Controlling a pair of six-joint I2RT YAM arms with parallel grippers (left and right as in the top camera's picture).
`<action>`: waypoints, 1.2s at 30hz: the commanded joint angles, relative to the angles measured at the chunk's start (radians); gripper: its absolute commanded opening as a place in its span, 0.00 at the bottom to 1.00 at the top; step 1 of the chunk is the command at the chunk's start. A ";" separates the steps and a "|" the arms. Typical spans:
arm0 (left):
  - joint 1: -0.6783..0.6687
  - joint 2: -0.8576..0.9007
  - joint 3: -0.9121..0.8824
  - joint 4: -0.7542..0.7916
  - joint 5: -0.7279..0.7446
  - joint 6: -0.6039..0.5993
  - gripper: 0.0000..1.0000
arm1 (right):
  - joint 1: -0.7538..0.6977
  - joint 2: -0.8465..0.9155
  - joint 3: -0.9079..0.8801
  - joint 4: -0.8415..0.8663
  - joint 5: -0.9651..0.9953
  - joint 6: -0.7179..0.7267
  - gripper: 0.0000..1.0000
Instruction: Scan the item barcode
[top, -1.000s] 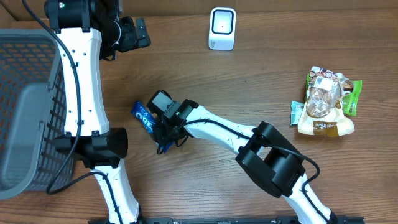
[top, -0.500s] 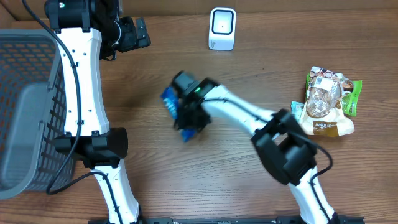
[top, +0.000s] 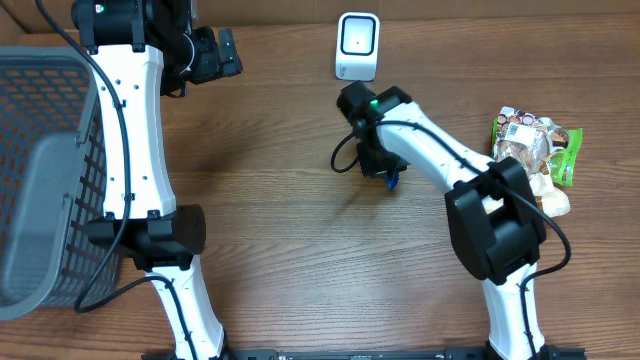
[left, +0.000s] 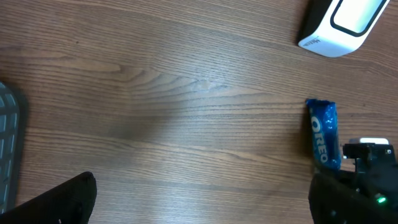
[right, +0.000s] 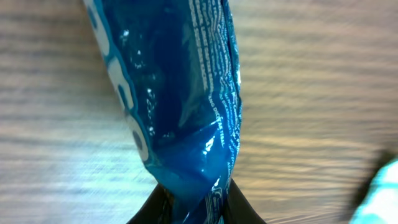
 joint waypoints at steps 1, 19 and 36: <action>-0.004 0.001 0.019 -0.002 -0.003 -0.014 1.00 | 0.073 -0.042 0.019 0.017 0.172 0.014 0.06; -0.004 0.001 0.019 -0.002 -0.003 -0.014 1.00 | 0.358 0.027 0.019 -0.051 0.155 0.003 0.70; -0.004 0.001 0.019 -0.002 -0.003 -0.014 1.00 | -0.016 -0.174 0.145 -0.048 -0.557 -0.232 0.70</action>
